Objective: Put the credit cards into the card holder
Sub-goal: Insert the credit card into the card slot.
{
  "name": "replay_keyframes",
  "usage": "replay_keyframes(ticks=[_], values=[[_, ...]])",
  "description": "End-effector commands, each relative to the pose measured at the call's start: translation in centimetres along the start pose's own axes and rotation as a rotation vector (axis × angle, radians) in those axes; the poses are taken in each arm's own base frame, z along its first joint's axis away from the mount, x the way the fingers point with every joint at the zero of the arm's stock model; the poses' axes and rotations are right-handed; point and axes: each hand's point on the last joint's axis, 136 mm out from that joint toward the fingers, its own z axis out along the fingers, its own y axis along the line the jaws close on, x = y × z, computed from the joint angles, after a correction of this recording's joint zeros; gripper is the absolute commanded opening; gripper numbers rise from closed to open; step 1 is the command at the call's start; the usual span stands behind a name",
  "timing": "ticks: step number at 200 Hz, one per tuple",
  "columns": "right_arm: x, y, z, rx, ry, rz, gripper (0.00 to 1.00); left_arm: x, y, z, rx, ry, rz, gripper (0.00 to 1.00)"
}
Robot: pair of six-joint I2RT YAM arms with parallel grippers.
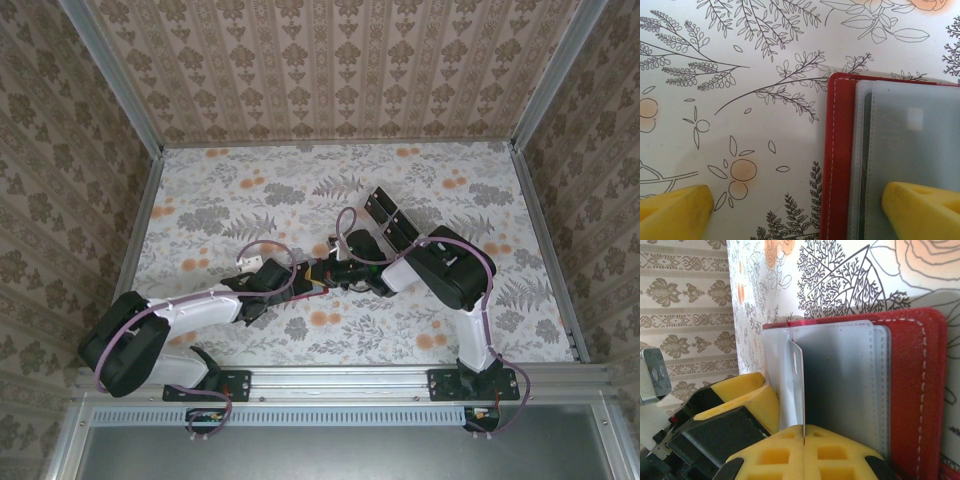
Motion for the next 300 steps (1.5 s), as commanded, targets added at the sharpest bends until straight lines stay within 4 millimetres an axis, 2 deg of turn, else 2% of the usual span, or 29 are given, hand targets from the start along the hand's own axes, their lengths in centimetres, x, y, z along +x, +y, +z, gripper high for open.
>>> replay_keyframes(ticks=[1,59,148,248,300], values=[[-0.5,-1.4,0.5,0.033,-0.009,0.035,0.0,6.1,5.9,0.8,-0.182,0.21,0.097,1.0],[-0.6,-1.6,0.6,0.036,0.002,0.038,0.0,6.2,5.9,0.9,-0.183,0.212,0.097,1.0],[1.4,-2.6,0.2,0.051,0.042,0.063,0.0,6.2,5.8,0.9,-0.185,0.213,0.099,1.0],[2.3,-3.9,0.0,0.126,0.058,0.153,0.0,6.4,5.9,1.0,-0.186,0.216,0.097,1.0],[2.6,-3.4,0.5,0.143,0.08,0.166,0.0,6.5,5.9,1.1,-0.185,0.216,0.096,1.0]])
